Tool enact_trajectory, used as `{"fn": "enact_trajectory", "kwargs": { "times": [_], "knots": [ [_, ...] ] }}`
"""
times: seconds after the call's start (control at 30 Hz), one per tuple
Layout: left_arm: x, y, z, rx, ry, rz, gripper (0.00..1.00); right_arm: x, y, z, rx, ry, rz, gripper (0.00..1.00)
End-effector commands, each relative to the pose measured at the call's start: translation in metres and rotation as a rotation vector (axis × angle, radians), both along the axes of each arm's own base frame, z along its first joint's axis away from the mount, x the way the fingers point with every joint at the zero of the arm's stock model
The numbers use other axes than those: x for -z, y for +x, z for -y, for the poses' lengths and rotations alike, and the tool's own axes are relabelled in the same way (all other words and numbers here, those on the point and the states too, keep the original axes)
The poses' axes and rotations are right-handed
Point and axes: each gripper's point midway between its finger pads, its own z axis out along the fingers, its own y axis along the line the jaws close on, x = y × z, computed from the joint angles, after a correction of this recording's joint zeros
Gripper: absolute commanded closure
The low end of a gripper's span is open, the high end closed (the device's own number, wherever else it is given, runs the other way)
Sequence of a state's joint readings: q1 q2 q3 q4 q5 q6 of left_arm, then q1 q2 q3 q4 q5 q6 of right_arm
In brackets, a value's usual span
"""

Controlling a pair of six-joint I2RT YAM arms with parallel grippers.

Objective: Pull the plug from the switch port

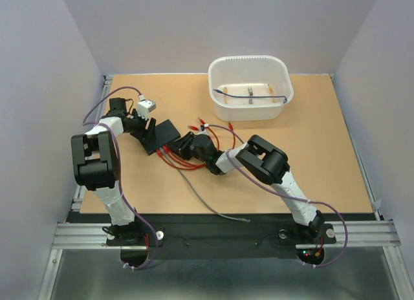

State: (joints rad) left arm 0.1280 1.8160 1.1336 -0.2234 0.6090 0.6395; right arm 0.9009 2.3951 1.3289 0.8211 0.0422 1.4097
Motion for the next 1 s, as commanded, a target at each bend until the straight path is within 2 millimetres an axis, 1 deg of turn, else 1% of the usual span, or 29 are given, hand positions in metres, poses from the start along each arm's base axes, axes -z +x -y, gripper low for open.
{"fn": "enact_trajectory", "kwargs": {
  "times": [0.0, 0.13, 0.33, 0.4, 0.6, 0.8, 0.83, 0.9, 0.97],
  "knots": [
    [0.019, -0.034, 0.016, 0.030, -0.029, -0.124, 0.26, 0.097, -0.026, 0.018, -0.032, -0.234, -0.125, 0.66],
    [0.020, -0.035, 0.018, 0.036, -0.029, -0.126, 0.26, 0.099, -0.022, 0.017, -0.016, -0.227, -0.129, 0.68],
    [0.021, -0.036, 0.020, 0.045, -0.024, -0.128, 0.26, 0.097, -0.009, 0.018, 0.009, -0.225, -0.111, 0.68],
    [0.021, -0.037, 0.021, 0.046, -0.024, -0.130, 0.26, 0.092, -0.001, 0.015, 0.017, -0.218, -0.094, 0.68],
    [0.022, -0.037, 0.023, 0.051, -0.026, -0.130, 0.26, 0.092, 0.007, 0.014, 0.031, -0.211, -0.086, 0.67],
    [0.024, -0.038, 0.024, 0.051, -0.027, -0.138, 0.27, 0.087, 0.017, 0.012, 0.044, -0.191, -0.065, 0.64],
    [0.024, -0.038, 0.023, 0.050, -0.027, -0.137, 0.27, 0.087, 0.018, 0.013, 0.050, -0.185, -0.069, 0.64],
    [0.023, -0.038, 0.024, 0.051, -0.026, -0.132, 0.27, 0.087, 0.018, 0.016, 0.067, -0.186, -0.073, 0.70],
    [0.023, -0.037, 0.023, 0.049, -0.025, -0.132, 0.27, 0.086, 0.017, 0.017, 0.063, -0.193, -0.066, 0.71]
  ]
}}
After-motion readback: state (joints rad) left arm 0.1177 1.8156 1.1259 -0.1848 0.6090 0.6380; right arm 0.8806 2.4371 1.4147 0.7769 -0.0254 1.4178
